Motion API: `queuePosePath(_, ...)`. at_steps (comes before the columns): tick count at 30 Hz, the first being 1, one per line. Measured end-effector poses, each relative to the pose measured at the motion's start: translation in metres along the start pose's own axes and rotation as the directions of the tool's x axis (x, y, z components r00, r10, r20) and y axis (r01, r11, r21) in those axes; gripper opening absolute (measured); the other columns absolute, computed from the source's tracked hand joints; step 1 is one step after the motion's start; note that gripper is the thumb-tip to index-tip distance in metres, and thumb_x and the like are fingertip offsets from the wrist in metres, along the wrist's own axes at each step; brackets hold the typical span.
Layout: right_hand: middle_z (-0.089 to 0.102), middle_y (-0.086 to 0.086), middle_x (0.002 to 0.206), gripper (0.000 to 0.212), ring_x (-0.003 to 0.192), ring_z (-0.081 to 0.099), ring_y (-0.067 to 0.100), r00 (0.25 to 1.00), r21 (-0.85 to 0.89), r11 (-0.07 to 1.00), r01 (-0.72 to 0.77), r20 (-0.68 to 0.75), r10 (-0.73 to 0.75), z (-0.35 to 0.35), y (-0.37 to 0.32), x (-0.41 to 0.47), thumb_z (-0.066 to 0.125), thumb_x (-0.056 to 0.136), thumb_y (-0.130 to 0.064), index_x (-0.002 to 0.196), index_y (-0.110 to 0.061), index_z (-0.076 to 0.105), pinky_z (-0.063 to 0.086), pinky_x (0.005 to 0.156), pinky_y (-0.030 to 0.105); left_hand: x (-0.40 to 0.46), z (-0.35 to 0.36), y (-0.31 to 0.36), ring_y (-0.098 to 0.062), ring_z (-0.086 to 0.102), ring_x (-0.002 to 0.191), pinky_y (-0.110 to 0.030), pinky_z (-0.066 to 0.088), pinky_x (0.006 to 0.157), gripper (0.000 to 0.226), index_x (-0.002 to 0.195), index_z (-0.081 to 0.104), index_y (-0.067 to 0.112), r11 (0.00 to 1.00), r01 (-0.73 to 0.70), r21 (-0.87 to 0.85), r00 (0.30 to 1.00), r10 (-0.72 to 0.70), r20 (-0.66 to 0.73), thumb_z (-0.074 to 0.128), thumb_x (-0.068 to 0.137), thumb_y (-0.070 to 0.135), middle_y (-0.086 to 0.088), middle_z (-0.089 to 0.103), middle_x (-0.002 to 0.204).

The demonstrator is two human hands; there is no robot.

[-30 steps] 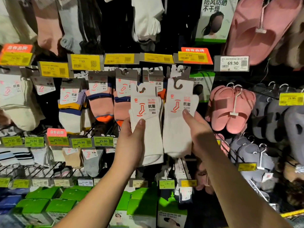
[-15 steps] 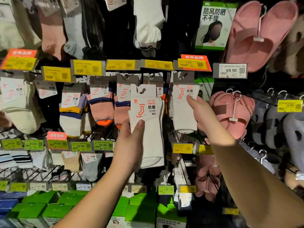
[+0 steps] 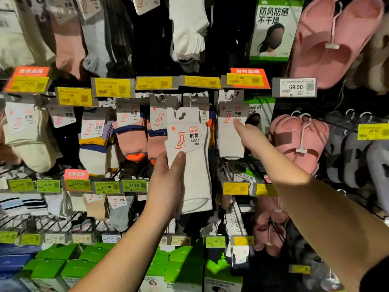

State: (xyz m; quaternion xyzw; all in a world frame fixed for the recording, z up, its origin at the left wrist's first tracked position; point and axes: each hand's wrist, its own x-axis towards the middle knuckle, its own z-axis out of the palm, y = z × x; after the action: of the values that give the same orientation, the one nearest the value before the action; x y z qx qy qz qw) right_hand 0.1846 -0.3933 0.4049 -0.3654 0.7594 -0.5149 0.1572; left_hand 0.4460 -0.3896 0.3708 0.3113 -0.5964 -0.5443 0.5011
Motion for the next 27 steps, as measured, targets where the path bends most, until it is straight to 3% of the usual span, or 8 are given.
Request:
queuePosePath(5,0.053,0.008,0.145,0.082,0.132,0.049,0.026,1.000,-0.108,0.994,-0.013,0.020,0.015,-0.003,0.012,-0.002,0.034,0.095,-0.072,0.143,-0.008,0.050,0.033,0.091,0.028,-0.001,0.000,0.001,0.021,0.062,0.083,0.001,0.042,0.064,0.019,0.121,0.057,0.027,0.999,-0.010,-0.039,1.000,0.009,-0.006,0.053,0.103,0.024,0.023,0.067,0.105)
queuePosePath(10,0.058,-0.003,0.110,0.057,0.108,0.055,0.018,0.997,0.022,0.999,-0.039,-0.066,0.040,-0.007,0.036,-0.027,0.037,0.096,-0.069,0.124,-0.022,0.051,0.039,0.089,0.033,-0.002,-0.003,-0.004,0.019,0.063,0.087,0.000,0.044,0.067,0.018,0.119,0.059,0.027,0.999,0.000,-0.053,1.000,0.000,-0.001,0.053,0.103,0.024,0.022,0.068,0.107)
queuePosePath(13,0.058,-0.006,0.095,0.041,0.092,0.058,0.011,0.996,0.196,0.981,-0.004,-0.091,0.022,0.000,0.048,-0.049,0.042,0.102,-0.052,0.117,-0.015,0.052,0.046,0.088,0.034,-0.003,-0.001,-0.007,0.016,0.065,0.088,-0.002,0.046,0.068,0.019,0.120,0.060,0.023,0.997,0.006,-0.077,1.000,-0.006,0.004,0.054,0.102,0.022,0.021,0.070,0.105)
queuePosePath(16,0.055,-0.002,0.085,0.023,0.075,0.051,0.010,0.999,0.364,0.931,0.019,-0.033,-0.008,0.019,0.046,-0.088,0.044,0.106,-0.029,0.095,-0.014,0.058,0.045,0.070,0.024,-0.004,0.004,-0.015,-0.001,0.070,0.102,-0.021,0.053,0.086,0.018,0.117,0.063,0.022,0.990,0.049,-0.131,0.999,-0.047,0.020,0.054,0.102,0.018,0.011,0.076,0.108)
queuePosePath(18,0.058,-0.003,0.085,0.022,0.073,0.055,0.006,0.993,0.380,0.919,0.106,0.009,-0.118,0.030,0.046,-0.115,0.045,0.106,-0.025,0.092,-0.018,0.061,0.045,0.067,0.020,-0.005,0.008,-0.020,-0.010,0.070,0.108,-0.034,0.052,0.096,0.017,0.117,0.063,0.022,0.988,0.075,-0.132,0.997,-0.071,0.036,0.056,0.101,0.019,0.007,0.075,0.112)
queuePosePath(22,0.066,-0.012,0.093,0.009,0.084,0.062,-0.005,0.969,0.370,0.909,0.193,0.074,-0.236,0.039,0.043,-0.150,0.054,0.099,-0.035,0.101,-0.030,0.060,0.047,0.075,0.013,-0.007,0.016,-0.027,-0.014,0.071,0.105,-0.041,0.052,0.097,0.014,0.113,0.064,0.023,0.986,0.111,-0.125,0.993,-0.105,0.052,0.060,0.099,0.023,0.007,0.076,0.108)
queuePosePath(25,0.068,0.001,0.106,0.020,0.099,0.066,0.007,0.970,0.422,0.893,0.155,0.106,-0.218,0.047,0.037,-0.155,0.064,0.093,-0.034,0.109,-0.026,0.057,0.049,0.088,0.018,-0.011,0.021,-0.029,-0.019,0.072,0.103,-0.049,0.053,0.099,0.012,0.108,0.063,0.022,0.982,0.133,-0.137,0.990,-0.125,0.060,0.064,0.097,0.023,0.002,0.076,0.106)
queuePosePath(27,0.069,0.005,0.105,0.021,0.097,0.068,0.008,0.977,0.462,0.877,0.135,0.087,-0.196,0.050,0.036,-0.157,0.067,0.094,-0.026,0.111,-0.022,0.056,0.051,0.086,0.022,-0.012,0.023,-0.028,-0.023,0.072,0.103,-0.053,0.052,0.099,0.016,0.106,0.062,0.023,0.981,0.137,-0.139,0.990,-0.129,0.064,0.069,0.093,0.027,-0.001,0.076,0.107)
